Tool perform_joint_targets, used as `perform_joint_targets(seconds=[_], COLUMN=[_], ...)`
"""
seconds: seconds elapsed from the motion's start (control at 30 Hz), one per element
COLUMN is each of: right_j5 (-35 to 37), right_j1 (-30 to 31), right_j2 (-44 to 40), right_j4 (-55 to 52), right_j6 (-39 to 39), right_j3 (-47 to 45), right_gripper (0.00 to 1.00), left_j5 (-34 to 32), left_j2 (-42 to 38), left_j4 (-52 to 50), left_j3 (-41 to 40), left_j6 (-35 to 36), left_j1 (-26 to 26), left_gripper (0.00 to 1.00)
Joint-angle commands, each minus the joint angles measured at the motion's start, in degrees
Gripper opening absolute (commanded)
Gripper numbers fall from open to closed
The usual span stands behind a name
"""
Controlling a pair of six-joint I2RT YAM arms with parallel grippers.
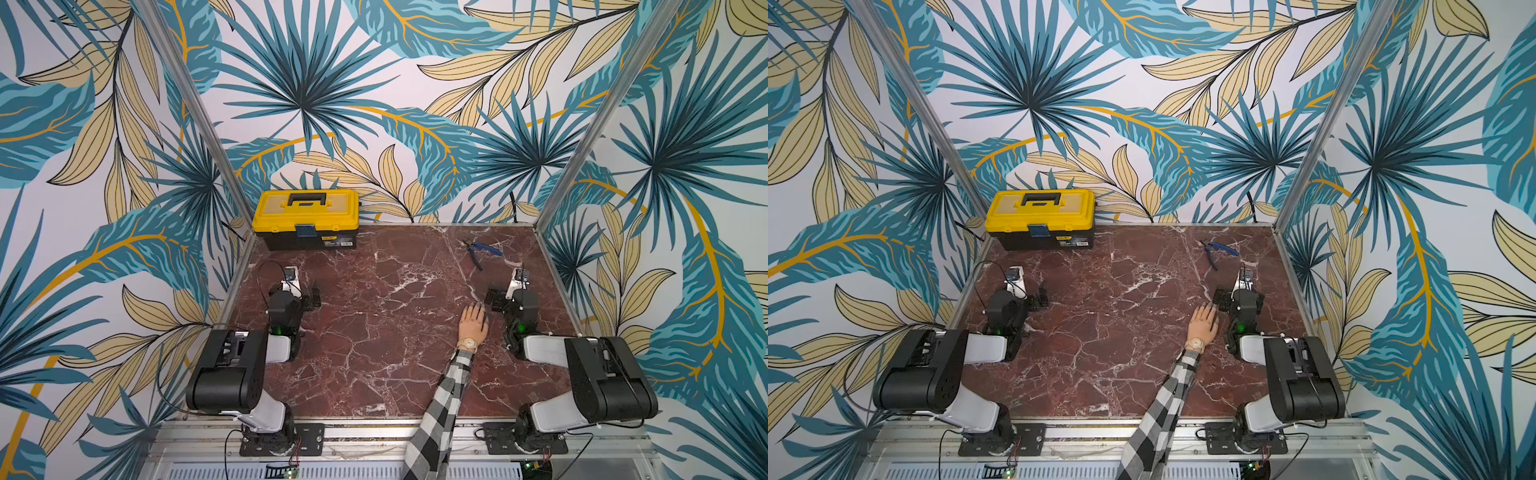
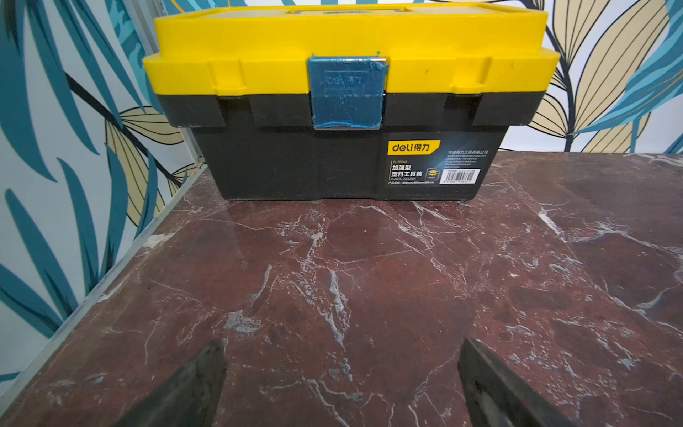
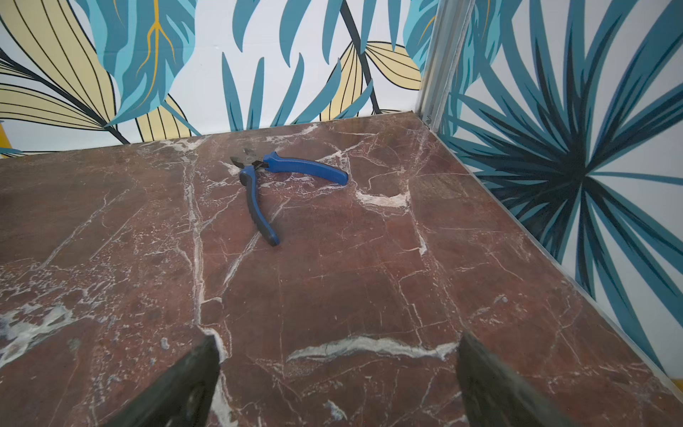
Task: Take off the watch
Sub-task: Adjust the hand at the center of the board.
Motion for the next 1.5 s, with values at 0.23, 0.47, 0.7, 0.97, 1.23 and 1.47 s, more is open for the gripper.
perform_joint_targets(seconds=[0.23,0.47,0.7,0.97,1.23,1.47], right_j5=[0.7,0.7,-0.4,6.2,7.6,-5.9], right_j1=[0.3,0.3,0.2,0.3,0.1,0.2], right_j2=[-0.6,-0.6,-0.5,-13.3,-20.9,-23.5], right_j4=[1.3,1.3,1.1,-24.2,-48.3,-62.2], right_j6=[0.6,0.5,0.0,5.4,22.6,22.6], right_j3=[-1.0,-1.0,-0.8,6.9,14.4,17.1], right_gripper=[1.00,1.00,0.99,0.99,0.99,0.99], left_j5=[1.3,-0.8,-0.7,-15.4,-21.7,-24.7], left_j2=[0.3,0.2,-1.8,-12.7,-17.3,-12.9], left_j4=[1.3,1.2,1.3,-0.7,-1.9,-2.1], left_j3=[-0.3,-0.4,-1.0,-3.8,-2.3,5.6], left_j6=[0.8,-0.5,-0.1,6.8,7.2,10.0], left_j1=[0.3,0.8,0.3,-8.8,-18.8,-32.8], left_gripper=[0.99,0.99,0.99,0.99,0.99,0.99])
